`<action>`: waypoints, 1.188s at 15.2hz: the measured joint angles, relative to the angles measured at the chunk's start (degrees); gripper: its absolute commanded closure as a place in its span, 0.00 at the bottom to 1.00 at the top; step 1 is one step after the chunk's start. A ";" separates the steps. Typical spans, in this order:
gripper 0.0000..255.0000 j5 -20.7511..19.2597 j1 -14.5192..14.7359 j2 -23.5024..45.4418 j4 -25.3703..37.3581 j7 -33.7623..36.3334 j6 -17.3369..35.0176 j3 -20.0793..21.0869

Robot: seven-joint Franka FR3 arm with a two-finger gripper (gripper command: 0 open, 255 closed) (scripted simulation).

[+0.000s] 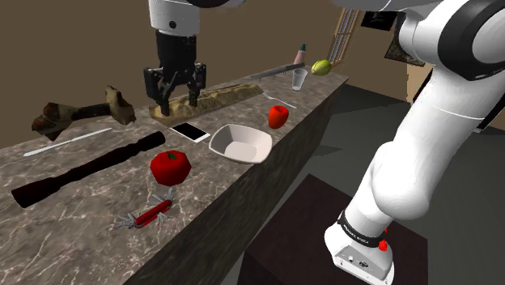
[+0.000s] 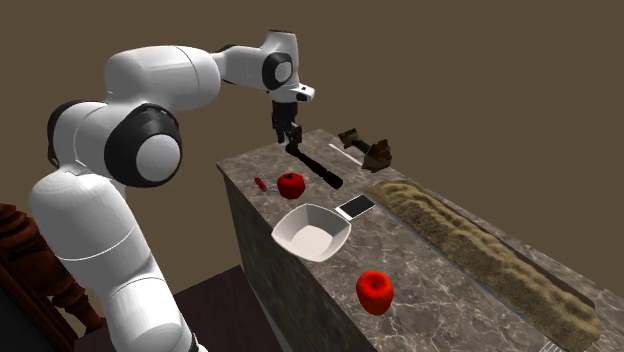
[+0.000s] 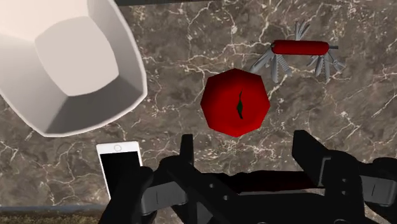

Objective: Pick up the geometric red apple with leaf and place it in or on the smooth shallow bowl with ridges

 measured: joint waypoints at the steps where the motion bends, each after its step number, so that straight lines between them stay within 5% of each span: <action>1: 0.00 1.28 -0.26 -1.57 -3.47 -0.48 2.47 -0.25; 8: 0.00 8.57 -0.22 -6.10 -21.23 -2.58 19.24 -0.83; 18: 0.00 8.51 0.15 -3.80 -25.07 -2.24 25.63 -0.24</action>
